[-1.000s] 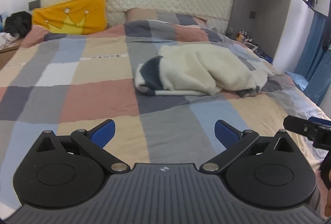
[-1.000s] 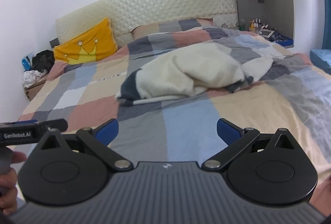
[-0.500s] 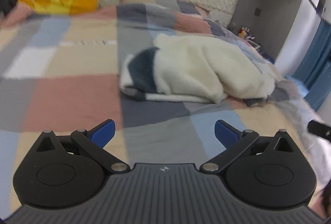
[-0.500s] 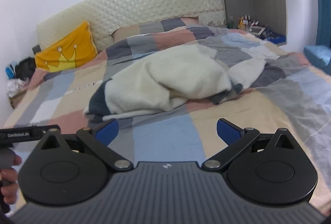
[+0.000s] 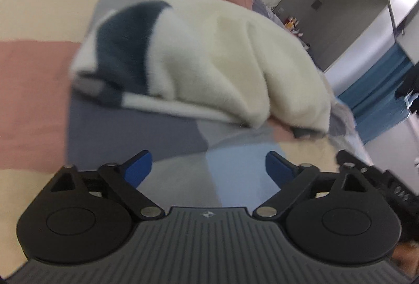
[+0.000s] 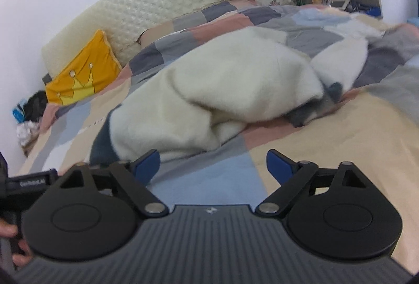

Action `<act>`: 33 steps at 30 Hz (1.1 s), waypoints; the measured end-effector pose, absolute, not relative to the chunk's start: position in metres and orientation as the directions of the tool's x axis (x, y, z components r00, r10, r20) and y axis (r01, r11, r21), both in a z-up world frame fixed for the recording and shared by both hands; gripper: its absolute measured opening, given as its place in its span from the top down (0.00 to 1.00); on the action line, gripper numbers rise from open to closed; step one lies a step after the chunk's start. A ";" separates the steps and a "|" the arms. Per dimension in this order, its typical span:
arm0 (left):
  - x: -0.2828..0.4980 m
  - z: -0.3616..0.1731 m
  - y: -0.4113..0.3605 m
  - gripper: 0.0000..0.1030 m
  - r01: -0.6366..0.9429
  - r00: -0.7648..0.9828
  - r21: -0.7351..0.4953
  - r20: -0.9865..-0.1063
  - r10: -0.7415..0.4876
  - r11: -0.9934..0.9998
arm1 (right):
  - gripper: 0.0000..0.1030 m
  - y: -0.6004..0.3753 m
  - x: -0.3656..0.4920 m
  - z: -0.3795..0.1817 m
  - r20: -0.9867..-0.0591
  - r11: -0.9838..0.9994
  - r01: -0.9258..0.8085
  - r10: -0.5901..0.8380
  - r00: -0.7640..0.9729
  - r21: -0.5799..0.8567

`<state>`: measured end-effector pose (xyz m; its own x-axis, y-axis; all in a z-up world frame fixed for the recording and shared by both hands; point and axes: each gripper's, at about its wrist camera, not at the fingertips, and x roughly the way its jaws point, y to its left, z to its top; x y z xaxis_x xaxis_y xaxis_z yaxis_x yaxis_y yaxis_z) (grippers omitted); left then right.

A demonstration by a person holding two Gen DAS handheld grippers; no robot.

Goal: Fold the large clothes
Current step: 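Reach both tools into the cream sweater and close on its fabric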

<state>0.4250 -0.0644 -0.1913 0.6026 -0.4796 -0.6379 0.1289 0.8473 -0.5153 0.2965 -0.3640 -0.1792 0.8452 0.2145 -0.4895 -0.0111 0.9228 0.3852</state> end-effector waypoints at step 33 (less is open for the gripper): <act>0.497 -0.181 -0.040 0.85 -0.033 0.792 -0.637 -0.487 -0.369 0.770 | 0.85 -0.410 0.404 -0.172 -0.442 0.923 0.071 0.113 0.890 0.379</act>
<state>0.4968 -0.0402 -0.1814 0.7919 -0.3689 -0.4867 -0.0327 0.7702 -0.6369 0.4037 -0.4095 -0.1722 0.8899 0.1130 -0.4420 0.0708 0.9229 0.3786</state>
